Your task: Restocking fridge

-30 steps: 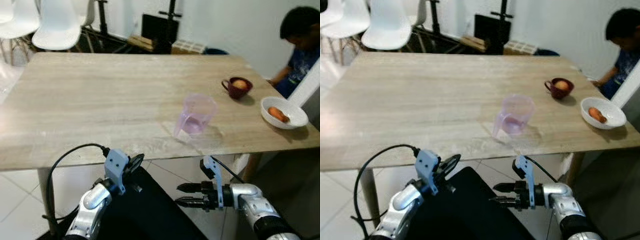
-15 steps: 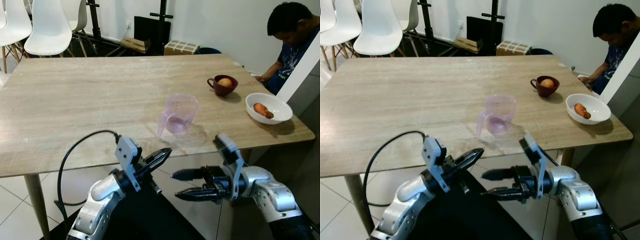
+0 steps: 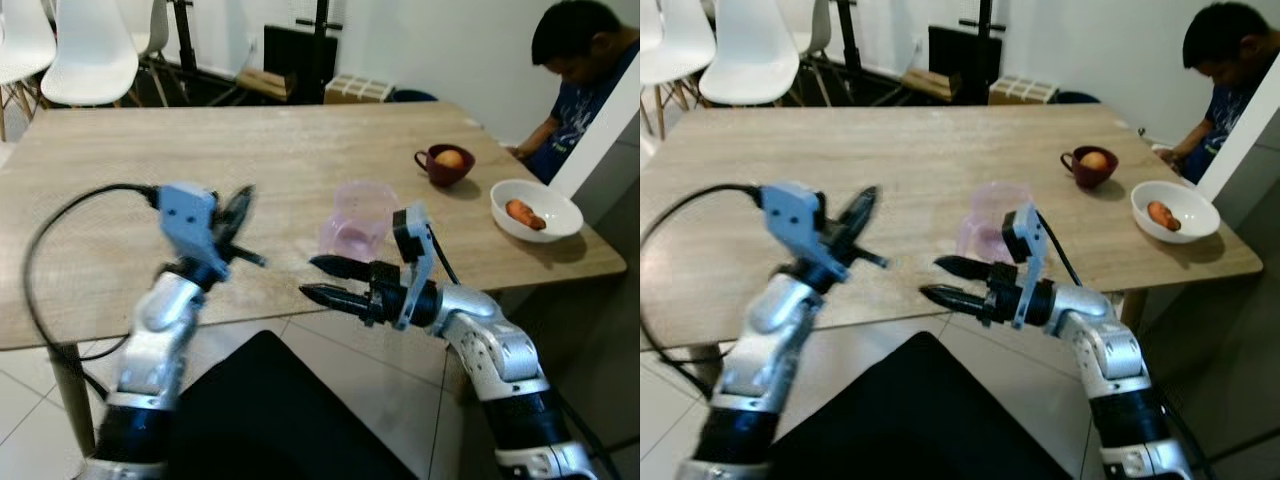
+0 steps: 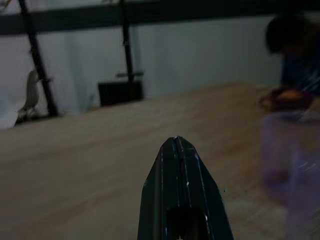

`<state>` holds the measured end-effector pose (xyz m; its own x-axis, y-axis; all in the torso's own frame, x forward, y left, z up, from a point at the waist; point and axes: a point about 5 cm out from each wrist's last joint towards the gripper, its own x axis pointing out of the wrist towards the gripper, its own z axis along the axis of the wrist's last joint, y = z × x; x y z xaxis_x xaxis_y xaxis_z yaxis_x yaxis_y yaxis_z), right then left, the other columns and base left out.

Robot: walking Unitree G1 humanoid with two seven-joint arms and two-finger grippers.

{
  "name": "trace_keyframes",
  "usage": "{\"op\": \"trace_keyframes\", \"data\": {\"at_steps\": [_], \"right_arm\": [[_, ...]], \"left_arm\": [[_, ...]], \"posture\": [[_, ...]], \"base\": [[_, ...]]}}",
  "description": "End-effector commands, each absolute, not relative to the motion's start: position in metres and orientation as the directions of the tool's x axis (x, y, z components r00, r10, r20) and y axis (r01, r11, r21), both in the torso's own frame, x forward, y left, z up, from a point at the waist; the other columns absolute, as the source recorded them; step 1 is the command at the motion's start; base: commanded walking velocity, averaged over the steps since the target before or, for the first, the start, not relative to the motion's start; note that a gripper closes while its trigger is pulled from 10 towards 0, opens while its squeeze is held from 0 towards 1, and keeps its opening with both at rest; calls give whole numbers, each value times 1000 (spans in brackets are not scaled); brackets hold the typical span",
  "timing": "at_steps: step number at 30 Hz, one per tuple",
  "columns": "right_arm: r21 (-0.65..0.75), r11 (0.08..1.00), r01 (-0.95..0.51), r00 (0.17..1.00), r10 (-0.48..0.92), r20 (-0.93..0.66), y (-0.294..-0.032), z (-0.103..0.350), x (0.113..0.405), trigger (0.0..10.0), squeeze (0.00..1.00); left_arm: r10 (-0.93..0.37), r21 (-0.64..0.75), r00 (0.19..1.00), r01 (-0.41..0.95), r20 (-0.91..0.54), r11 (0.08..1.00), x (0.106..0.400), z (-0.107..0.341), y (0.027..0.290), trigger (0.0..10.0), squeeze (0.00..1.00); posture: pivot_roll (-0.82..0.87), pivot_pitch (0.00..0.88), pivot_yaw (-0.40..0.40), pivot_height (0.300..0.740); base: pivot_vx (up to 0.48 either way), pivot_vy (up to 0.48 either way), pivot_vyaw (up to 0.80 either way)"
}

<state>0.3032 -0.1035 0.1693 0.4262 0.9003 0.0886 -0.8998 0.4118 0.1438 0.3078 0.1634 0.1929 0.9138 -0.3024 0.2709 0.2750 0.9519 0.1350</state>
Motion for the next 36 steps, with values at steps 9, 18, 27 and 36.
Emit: {"op": "trace_keyframes", "data": {"at_steps": [9, 18, 27, 36], "right_arm": [[145, 473, -869, 487, 869, 85, -105, 163, 299, 10000, 0], [132, 493, -860, 503, 862, 61, -112, 159, 291, 10000, 0], [-24, 631, -775, 626, 773, 104, -124, 166, 293, 10000, 0], [-135, 648, -750, 647, 761, 55, -128, 149, 284, 10000, 0]], "left_arm": [[-306, 171, 943, 283, 129, 944, 319, 159, 164, 10000, 0], [-293, 159, 954, 280, 67, 947, 357, 156, 171, 10000, 0], [-436, 130, 897, 425, 69, 896, 371, 168, 154, 10000, 0], [-583, 149, 808, 568, 88, 810, 371, 167, 136, 10000, 0]], "posture": [[-35, 91, -60, 740], [-61, 120, -28, 740], [-87, 128, -4, 740], [-82, 122, -9, 740]], "base": [[0, 0, 0], [0, 0, 0], [0, 0, 0], [0, 0, 0]]}}
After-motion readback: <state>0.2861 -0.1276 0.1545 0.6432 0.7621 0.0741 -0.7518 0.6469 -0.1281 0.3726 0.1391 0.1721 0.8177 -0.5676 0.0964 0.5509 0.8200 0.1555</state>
